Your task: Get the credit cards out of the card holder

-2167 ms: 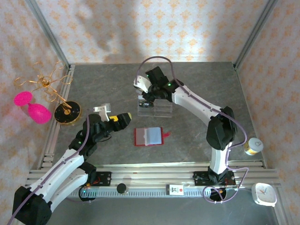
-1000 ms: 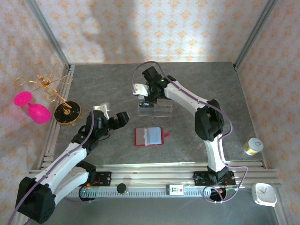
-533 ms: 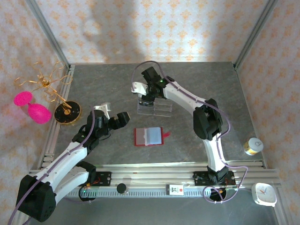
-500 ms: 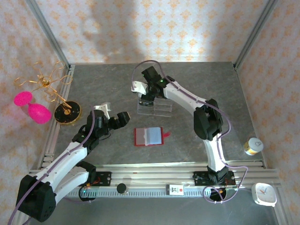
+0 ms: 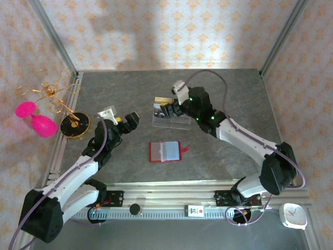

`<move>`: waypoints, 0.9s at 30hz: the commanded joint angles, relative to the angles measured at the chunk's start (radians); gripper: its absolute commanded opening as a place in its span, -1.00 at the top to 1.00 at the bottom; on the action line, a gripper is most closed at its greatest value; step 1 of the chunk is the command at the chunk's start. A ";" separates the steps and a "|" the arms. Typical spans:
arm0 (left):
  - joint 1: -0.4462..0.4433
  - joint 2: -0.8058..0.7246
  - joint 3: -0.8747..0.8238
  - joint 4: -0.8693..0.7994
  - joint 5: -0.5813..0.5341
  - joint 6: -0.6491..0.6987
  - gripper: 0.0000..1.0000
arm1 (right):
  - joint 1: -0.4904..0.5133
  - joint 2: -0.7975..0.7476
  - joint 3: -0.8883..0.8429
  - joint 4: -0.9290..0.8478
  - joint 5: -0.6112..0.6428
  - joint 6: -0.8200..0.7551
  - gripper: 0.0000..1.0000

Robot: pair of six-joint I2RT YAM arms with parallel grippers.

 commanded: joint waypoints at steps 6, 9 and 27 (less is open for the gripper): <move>0.122 0.370 0.216 0.067 -0.347 0.283 -0.98 | -0.002 -0.220 -0.256 0.171 0.632 0.418 -0.99; 0.138 0.482 0.200 0.128 -0.458 0.393 -0.99 | -0.002 -0.287 -0.296 0.154 0.709 0.404 -0.99; 0.277 0.604 -0.299 1.227 -0.242 0.547 -0.99 | -0.156 -0.415 -0.410 0.190 0.794 0.268 -0.99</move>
